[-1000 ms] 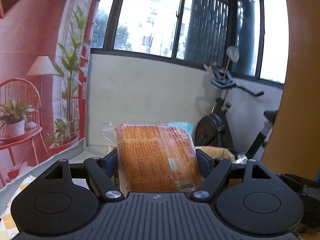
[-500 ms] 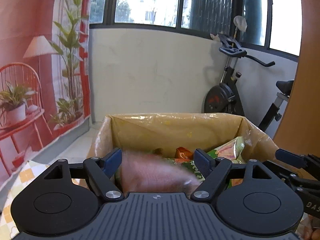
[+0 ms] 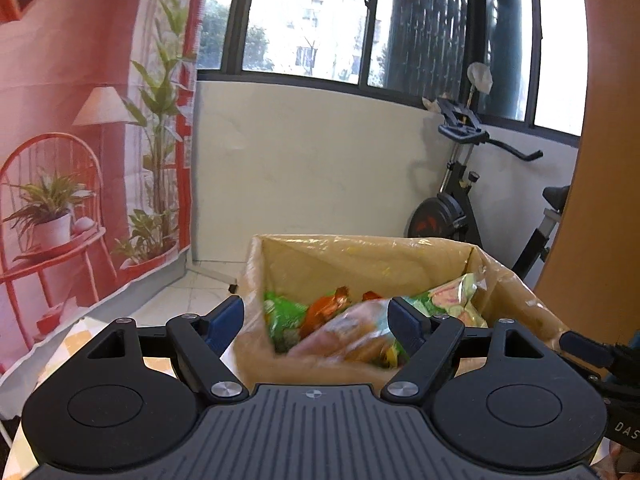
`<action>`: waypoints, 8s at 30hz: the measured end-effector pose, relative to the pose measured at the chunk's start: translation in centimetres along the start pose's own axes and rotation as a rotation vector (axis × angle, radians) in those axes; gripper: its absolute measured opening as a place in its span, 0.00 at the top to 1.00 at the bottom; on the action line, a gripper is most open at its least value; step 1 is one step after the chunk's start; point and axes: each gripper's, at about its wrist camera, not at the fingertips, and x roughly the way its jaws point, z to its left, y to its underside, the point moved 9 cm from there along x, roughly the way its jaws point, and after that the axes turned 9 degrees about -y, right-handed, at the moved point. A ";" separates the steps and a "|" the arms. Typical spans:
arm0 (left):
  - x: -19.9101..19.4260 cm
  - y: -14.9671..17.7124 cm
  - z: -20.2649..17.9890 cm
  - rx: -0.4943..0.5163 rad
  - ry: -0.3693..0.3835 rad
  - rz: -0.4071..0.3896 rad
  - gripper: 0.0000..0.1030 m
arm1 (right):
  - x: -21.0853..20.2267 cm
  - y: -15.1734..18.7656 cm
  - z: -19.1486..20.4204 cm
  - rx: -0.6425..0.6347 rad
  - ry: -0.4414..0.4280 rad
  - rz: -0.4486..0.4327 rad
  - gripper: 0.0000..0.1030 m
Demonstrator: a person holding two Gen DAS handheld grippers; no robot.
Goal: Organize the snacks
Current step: 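Open both tools over the box to drop the bread bag and clear packet, then move both tools back down to the snacks in front of the box, then grasp the red candy bag with the left tool, then grasp the cracker pack with the right tool while the left tool holds the red bag, then carry the red bag with the left tool while the right tool carries the cracker pack over the box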
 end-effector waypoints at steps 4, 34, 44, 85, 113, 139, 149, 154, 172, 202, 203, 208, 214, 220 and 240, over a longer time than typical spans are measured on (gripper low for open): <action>-1.8 1.9 1.6 -0.034 -0.013 0.005 0.21 | -1.6 1.7 0.7 0.012 0.006 -0.001 0.42; 0.5 20.8 3.0 -0.071 -0.042 0.344 0.22 | -1.1 17.8 -0.6 0.077 0.098 0.317 0.42; 2.3 22.2 1.5 -0.029 -0.062 0.385 0.21 | -0.7 17.8 -1.1 0.102 0.090 0.324 0.42; -2.0 22.7 3.7 -0.100 -0.052 0.301 0.87 | -0.3 18.4 -1.5 0.134 0.087 0.376 0.42; -1.8 24.1 8.2 -0.261 -0.081 0.288 0.87 | 4.6 18.8 7.7 -0.086 0.086 0.518 0.28; -2.0 24.1 8.5 -0.272 -0.079 0.286 0.87 | 1.1 18.7 7.6 0.024 0.082 0.521 0.24; -2.0 24.2 8.5 -0.272 -0.081 0.283 0.87 | 2.8 19.0 6.0 0.309 0.117 0.560 0.23; -2.0 24.1 8.5 -0.274 -0.079 0.282 0.87 | 4.2 19.3 6.1 0.281 0.148 0.585 0.23; -2.1 24.2 8.5 -0.274 -0.081 0.283 0.87 | 3.5 18.9 6.0 0.068 0.180 0.593 0.15; -2.1 24.2 8.6 -0.293 -0.074 0.281 0.87 | 3.4 20.8 6.3 0.038 0.202 0.671 0.18; -2.1 24.2 8.6 -0.295 -0.074 0.280 0.87 | 3.0 20.6 6.3 0.029 0.189 0.662 0.33; -2.4 24.1 8.7 -0.299 -0.075 0.270 0.88 | 1.7 20.6 6.6 -0.017 0.136 0.655 0.49; -3.0 23.1 9.0 -0.301 -0.061 0.242 0.94 | 1.6 20.5 6.1 0.032 0.119 0.617 0.46; -3.8 21.8 8.5 -0.271 -0.065 0.204 0.96 | 1.3 20.4 6.0 0.049 0.082 0.581 0.50; -6.2 18.8 6.8 -0.170 -0.079 0.148 0.97 | -1.7 19.0 5.3 0.210 -0.061 0.479 0.52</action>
